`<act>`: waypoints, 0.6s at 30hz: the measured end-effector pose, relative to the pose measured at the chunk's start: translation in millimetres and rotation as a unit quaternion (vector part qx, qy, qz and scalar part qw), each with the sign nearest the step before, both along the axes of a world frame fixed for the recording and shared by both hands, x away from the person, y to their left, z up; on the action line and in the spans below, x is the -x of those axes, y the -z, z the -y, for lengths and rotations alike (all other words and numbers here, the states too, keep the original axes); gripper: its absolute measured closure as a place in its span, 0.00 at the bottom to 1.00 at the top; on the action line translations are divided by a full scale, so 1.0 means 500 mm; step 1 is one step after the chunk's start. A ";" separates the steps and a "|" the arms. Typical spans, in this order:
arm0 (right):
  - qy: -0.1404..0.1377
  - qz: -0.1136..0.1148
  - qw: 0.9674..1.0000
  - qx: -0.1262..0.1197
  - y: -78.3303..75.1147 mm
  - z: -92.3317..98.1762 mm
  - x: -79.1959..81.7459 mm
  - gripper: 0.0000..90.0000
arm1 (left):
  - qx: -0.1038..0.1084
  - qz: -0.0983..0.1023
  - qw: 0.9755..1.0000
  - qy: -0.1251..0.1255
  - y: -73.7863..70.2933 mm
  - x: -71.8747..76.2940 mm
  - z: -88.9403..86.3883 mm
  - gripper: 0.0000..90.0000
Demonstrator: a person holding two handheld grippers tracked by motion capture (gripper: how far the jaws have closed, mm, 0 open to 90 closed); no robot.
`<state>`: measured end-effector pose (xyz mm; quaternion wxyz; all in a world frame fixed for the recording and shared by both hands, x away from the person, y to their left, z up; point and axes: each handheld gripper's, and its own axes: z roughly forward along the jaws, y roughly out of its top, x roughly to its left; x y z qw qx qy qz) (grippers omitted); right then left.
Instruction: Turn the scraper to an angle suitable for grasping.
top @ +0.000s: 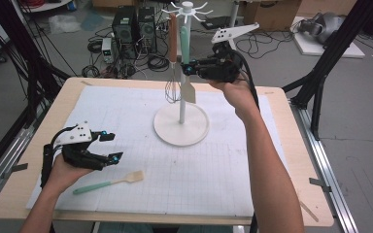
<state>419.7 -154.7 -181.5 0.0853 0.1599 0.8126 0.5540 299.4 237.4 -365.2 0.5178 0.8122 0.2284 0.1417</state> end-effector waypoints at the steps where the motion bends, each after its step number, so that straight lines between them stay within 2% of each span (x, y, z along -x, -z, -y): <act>1: -0.001 0.001 1.000 0.003 -0.004 -0.002 0.001 0.94 | 0.000 0.001 1.000 0.001 0.000 0.000 0.000 0.30; 9: 0.010 -0.011 1.000 0.002 -0.013 -0.001 -0.011 0.94 | -0.001 0.000 1.000 0.000 0.000 0.001 0.000 0.30; 14: 0.006 -0.008 1.000 0.001 -0.015 0.001 -0.014 0.94 | -0.001 -0.003 1.000 0.003 0.003 -0.001 0.003 0.30; 18: 0.007 -0.015 1.000 -0.005 -0.014 -0.001 -0.018 0.94 | -0.003 -0.001 1.000 0.003 0.002 0.000 0.005 0.30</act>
